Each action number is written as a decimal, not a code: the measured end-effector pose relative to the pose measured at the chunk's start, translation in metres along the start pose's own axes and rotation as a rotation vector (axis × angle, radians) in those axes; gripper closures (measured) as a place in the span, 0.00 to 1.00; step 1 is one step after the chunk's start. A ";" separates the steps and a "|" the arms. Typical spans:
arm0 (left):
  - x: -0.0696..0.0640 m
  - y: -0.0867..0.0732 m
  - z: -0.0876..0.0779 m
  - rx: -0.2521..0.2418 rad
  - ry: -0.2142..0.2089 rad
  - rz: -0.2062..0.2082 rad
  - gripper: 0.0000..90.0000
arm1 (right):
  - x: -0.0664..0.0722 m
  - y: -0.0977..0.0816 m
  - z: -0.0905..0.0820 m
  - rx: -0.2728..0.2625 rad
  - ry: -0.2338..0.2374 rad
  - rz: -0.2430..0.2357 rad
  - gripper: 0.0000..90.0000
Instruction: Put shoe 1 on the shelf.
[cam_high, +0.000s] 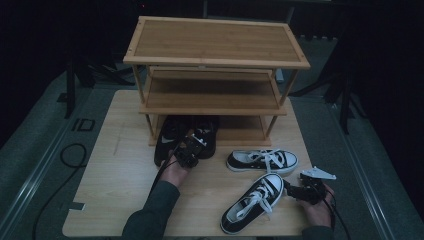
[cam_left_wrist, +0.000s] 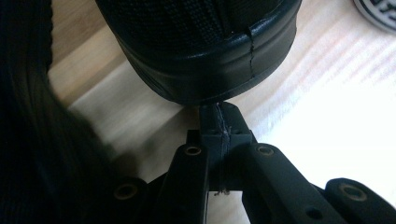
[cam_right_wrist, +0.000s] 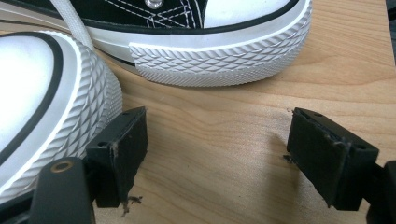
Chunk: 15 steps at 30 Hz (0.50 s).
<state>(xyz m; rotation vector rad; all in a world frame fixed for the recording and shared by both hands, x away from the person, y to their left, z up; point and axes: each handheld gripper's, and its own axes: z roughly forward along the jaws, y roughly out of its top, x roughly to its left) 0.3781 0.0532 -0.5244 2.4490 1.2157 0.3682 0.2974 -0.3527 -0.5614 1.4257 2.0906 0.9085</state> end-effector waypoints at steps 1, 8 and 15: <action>0.000 0.002 0.001 -0.003 -0.002 -0.004 1.00 | 0.000 0.000 0.000 0.000 0.000 0.000 0.22; 0.002 0.016 0.010 -0.014 -0.018 -0.015 1.00 | 0.000 0.000 0.000 0.000 0.000 0.000 0.22; -0.001 0.023 0.013 -0.010 -0.015 -0.001 1.00 | 0.000 0.000 0.000 0.000 0.000 0.000 0.22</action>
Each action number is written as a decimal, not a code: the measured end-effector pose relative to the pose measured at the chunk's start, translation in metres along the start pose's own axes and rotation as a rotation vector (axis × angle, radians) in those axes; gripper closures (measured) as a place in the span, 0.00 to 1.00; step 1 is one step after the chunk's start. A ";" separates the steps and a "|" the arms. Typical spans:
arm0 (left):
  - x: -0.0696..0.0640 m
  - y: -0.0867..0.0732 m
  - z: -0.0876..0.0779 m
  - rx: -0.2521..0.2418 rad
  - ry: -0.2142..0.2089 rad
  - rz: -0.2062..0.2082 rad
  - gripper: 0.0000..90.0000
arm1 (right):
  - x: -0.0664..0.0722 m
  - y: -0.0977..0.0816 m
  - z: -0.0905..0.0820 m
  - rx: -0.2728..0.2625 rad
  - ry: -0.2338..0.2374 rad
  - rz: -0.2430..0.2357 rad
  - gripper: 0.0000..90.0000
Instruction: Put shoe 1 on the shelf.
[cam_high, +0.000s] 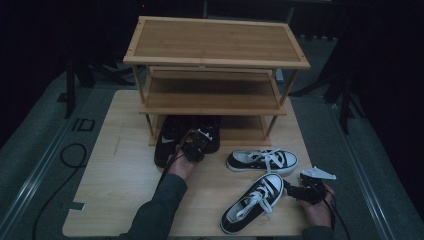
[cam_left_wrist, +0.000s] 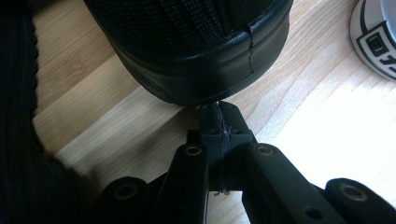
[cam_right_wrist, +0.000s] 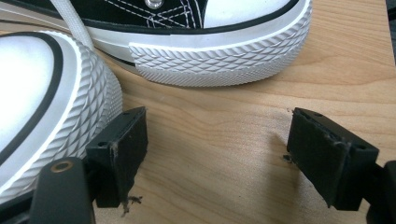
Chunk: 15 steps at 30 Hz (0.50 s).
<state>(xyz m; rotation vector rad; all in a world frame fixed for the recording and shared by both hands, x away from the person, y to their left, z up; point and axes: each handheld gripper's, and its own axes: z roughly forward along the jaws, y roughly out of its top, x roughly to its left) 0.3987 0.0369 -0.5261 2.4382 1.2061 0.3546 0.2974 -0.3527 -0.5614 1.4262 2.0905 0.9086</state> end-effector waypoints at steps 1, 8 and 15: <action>0.000 0.001 0.000 0.002 -0.001 0.006 1.00 | 0.000 0.000 0.000 0.000 0.000 -0.001 0.22; -0.001 0.001 -0.001 0.000 -0.007 0.014 0.98 | 0.000 0.000 0.000 0.000 0.000 -0.001 0.22; 0.004 -0.008 -0.004 0.002 -0.008 0.014 0.98 | 0.000 0.000 0.000 0.000 0.000 0.000 0.22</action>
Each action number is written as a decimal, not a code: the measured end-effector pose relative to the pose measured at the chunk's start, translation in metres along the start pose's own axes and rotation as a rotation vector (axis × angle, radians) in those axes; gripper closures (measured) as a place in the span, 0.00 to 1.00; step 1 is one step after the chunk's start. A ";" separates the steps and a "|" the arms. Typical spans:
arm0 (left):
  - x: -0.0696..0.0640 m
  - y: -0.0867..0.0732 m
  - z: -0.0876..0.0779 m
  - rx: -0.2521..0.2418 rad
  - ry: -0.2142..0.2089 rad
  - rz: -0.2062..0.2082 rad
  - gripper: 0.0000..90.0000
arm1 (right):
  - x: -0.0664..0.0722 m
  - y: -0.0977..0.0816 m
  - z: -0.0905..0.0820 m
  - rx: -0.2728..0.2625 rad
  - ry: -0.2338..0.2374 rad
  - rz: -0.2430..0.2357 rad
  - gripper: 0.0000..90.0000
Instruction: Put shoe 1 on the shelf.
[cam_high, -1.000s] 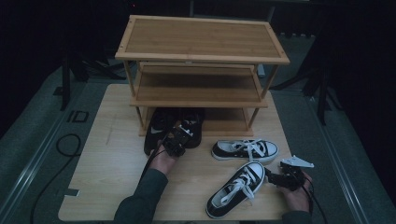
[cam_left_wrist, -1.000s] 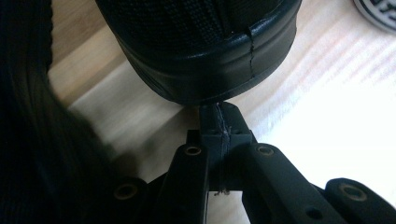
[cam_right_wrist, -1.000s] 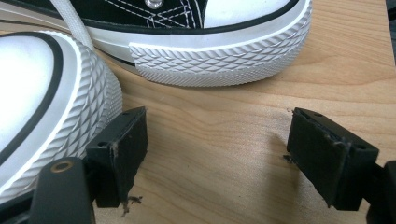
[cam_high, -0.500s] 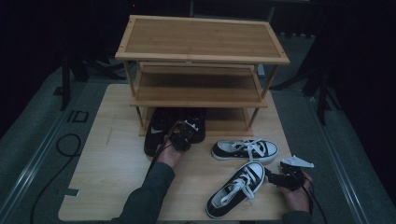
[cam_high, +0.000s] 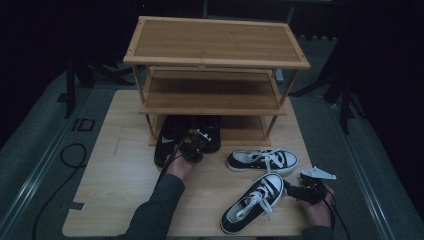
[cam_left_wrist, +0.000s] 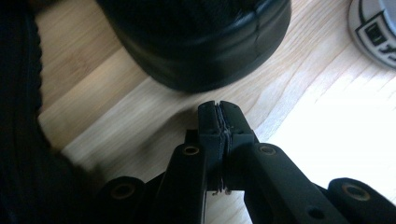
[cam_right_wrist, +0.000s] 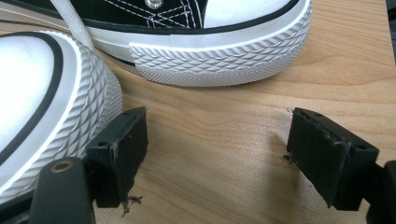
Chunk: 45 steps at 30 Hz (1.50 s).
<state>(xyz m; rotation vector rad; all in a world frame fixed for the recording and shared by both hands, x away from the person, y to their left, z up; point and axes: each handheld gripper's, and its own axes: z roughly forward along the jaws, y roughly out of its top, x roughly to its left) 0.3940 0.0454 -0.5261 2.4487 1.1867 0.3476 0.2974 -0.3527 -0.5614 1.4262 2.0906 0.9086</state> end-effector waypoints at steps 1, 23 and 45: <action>0.000 -0.002 -0.001 -0.002 0.000 -0.001 0.98 | 0.000 0.000 0.000 0.000 0.000 0.000 0.22; 0.012 -0.046 -0.029 -0.025 -0.013 0.012 0.97 | 0.000 0.000 0.000 0.000 0.000 -0.001 0.22; 0.034 -0.109 -0.055 -0.015 0.045 -0.052 0.98 | 0.000 0.000 0.000 0.000 0.000 0.000 0.22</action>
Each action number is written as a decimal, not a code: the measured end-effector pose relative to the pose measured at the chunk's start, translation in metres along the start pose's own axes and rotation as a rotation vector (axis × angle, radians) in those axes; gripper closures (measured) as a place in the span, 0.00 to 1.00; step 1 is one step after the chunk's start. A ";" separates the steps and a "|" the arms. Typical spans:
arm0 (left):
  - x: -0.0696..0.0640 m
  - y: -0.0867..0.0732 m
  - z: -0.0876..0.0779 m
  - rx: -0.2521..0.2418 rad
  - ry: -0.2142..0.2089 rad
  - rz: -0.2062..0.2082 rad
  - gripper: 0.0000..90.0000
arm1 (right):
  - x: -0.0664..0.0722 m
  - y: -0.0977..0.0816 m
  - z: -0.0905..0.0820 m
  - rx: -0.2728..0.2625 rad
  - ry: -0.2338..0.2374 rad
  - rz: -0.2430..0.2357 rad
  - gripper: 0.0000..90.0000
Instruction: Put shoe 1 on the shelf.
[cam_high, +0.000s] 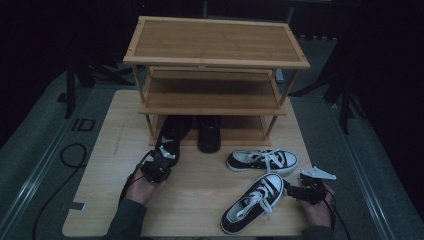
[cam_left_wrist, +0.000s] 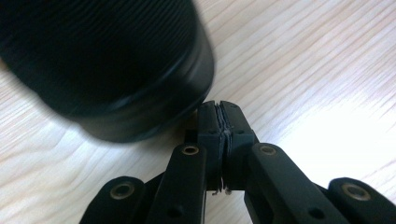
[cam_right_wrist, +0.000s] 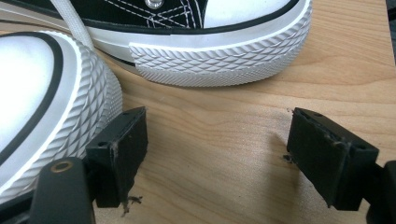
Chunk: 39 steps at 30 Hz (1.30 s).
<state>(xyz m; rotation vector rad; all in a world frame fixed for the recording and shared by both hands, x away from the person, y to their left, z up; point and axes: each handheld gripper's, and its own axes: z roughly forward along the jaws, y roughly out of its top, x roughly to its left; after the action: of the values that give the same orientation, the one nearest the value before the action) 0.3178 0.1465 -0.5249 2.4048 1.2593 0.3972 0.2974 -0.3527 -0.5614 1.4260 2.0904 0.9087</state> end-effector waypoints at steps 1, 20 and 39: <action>0.002 -0.003 -0.001 0.002 0.008 -0.009 0.98 | 0.000 0.000 0.000 0.000 0.000 0.000 0.22; 0.031 -0.003 0.004 -0.011 0.091 -0.094 0.98 | 0.000 0.000 0.000 0.000 0.000 0.000 0.22; 0.043 0.011 0.009 0.015 0.108 -0.097 1.00 | 0.000 0.000 0.000 0.000 0.000 0.000 0.22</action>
<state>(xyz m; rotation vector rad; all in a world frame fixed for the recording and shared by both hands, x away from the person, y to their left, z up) 0.3530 0.1746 -0.5251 2.3505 1.4244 0.4964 0.2974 -0.3527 -0.5614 1.4259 2.0906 0.9084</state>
